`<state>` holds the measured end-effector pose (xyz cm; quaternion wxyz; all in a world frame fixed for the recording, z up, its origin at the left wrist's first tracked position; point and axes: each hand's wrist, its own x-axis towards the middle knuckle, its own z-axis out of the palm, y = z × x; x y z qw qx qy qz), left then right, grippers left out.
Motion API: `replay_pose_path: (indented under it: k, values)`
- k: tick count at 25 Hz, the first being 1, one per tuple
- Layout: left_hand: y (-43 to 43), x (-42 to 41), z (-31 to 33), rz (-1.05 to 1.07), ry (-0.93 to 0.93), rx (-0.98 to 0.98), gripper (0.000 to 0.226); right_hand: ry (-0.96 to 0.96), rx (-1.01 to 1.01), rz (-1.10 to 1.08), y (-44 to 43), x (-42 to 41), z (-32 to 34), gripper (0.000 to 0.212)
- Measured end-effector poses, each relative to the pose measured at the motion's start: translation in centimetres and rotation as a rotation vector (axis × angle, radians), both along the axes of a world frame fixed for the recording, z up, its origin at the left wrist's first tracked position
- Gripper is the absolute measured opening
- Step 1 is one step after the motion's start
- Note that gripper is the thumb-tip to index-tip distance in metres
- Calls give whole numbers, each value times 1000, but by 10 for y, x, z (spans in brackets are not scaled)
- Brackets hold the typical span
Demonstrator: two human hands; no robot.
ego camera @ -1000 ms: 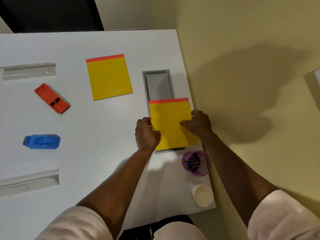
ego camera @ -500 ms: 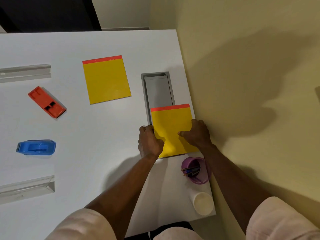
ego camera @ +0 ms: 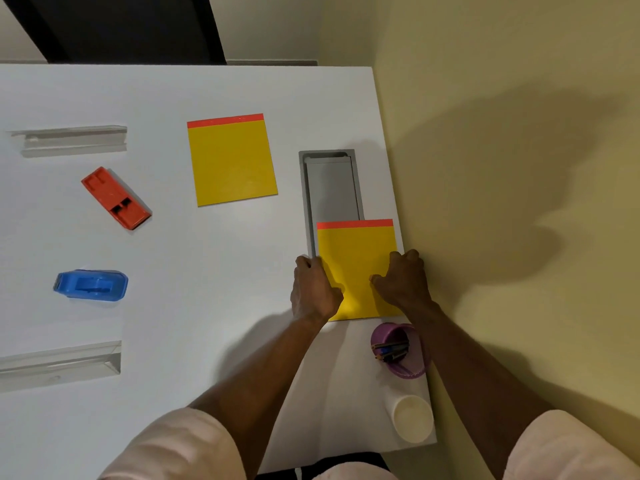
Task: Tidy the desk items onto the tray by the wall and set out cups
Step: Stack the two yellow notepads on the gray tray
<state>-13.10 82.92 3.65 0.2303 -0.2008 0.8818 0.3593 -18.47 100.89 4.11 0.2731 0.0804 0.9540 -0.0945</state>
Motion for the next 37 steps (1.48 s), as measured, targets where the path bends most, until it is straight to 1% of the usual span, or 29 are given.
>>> replay_pose_path:
  k: [3,5,7,9,11,12,15,18,21,25,30,32,37]
  values:
    - [-5,3,3,17,28,5,60,8,52,29,-8,-2,10,57]
    - [-18,1,4,52,60,0,60,103,56,35,-22,-9,22,62]
    - [-40,-3,7,113,99,-6,62,228,-36,36,-43,-25,35,61]
    - [-71,-13,12,204,151,-19,60,293,-233,9,-70,-47,44,55]
    - [-110,-28,17,298,182,-38,57,260,-426,-24,-101,-73,50,51]
    - [-130,-37,20,337,183,-48,56,225,-488,-35,-117,-87,51,51]
    - [-183,-62,27,420,164,-59,57,116,-573,-61,-161,-121,44,51]
    - [-220,-83,26,449,121,-63,66,11,-643,-114,-192,-144,29,57]
    - [-238,-104,21,472,80,-24,79,4,-668,-153,-209,-160,12,62]
    - [-247,-133,10,497,94,-3,82,51,-671,-190,-227,-183,-3,68]
    - [-252,-163,-2,606,3,46,89,57,-654,-254,-243,-195,-18,59]
    - [-253,-166,-5,677,-29,91,83,42,-622,-252,-246,-193,-23,56]
    - [-251,-144,-12,779,-57,176,53,-13,-519,-226,-240,-187,-32,47]
